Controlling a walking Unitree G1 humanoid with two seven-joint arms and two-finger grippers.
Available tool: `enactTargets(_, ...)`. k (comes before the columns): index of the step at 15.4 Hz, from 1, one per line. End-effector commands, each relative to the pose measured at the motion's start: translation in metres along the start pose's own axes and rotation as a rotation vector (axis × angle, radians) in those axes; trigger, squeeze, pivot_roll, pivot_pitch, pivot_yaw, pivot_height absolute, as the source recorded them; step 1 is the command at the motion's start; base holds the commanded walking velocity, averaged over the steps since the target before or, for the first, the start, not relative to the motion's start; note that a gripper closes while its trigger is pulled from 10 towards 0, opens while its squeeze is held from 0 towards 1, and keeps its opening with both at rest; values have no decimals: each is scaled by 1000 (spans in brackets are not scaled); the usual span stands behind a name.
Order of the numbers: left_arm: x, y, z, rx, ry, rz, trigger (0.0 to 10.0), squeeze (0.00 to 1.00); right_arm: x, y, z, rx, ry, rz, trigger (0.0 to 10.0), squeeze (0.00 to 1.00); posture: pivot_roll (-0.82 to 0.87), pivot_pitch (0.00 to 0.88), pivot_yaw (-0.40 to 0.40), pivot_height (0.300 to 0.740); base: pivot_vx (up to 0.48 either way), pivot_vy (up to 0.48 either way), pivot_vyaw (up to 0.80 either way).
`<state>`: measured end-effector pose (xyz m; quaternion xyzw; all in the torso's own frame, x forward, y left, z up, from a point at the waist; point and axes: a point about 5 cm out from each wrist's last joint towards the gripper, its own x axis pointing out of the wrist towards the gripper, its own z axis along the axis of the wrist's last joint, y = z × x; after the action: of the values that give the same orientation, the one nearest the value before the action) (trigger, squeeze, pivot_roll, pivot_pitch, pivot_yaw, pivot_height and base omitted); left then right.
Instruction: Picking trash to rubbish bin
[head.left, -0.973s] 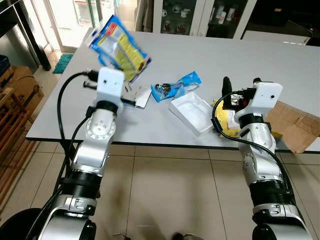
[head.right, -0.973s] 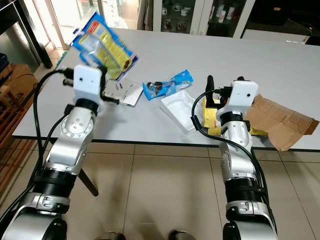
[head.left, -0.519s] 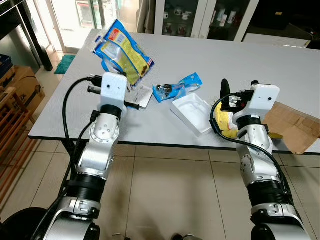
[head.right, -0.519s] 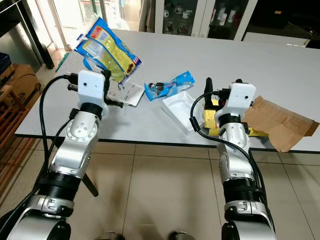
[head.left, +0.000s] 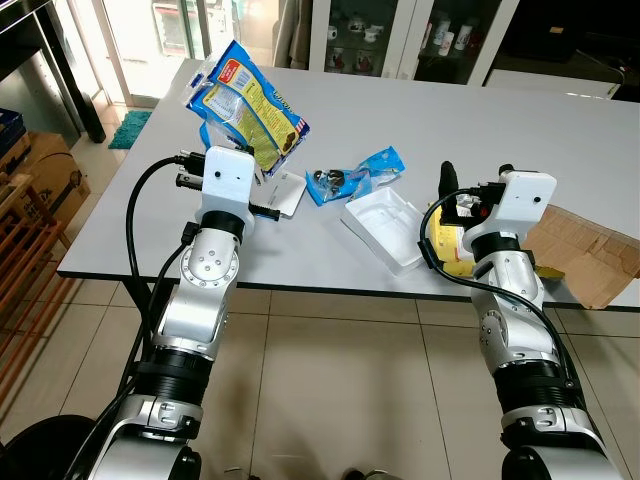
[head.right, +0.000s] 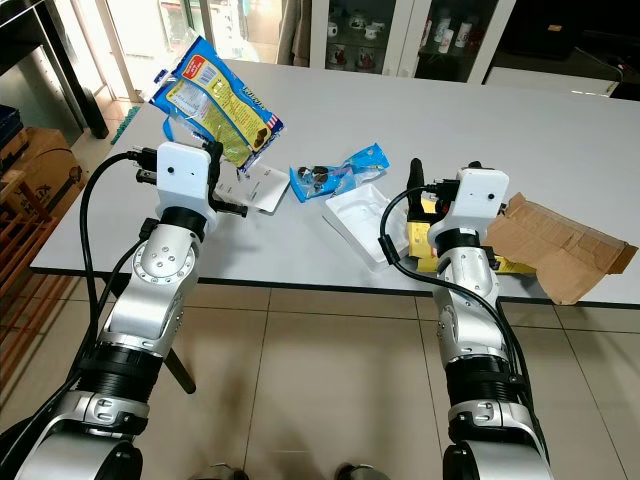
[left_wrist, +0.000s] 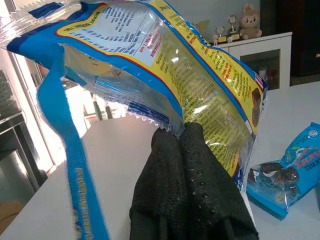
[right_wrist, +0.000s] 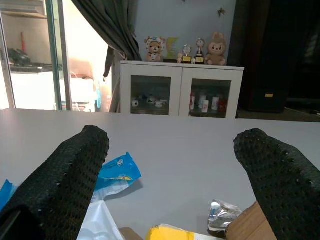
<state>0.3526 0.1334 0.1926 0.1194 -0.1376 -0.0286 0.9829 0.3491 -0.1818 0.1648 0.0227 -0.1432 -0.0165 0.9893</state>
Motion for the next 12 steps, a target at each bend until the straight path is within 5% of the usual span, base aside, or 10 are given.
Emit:
enactTargets(1, 0, -3, 1, -3, -3, -7, 10000, 0, 1, -2, 0, 14, 2, -8, 10000, 0, -28, 31, -73, 740, 0, 0, 0)
enactTargets(12, 0, -6, -1, -17, 10, -11, 10000, 0, 0, -2, -2, 19, 15, -1, 10000, 0, -32, 52, -79, 740, -223, 0, 0)
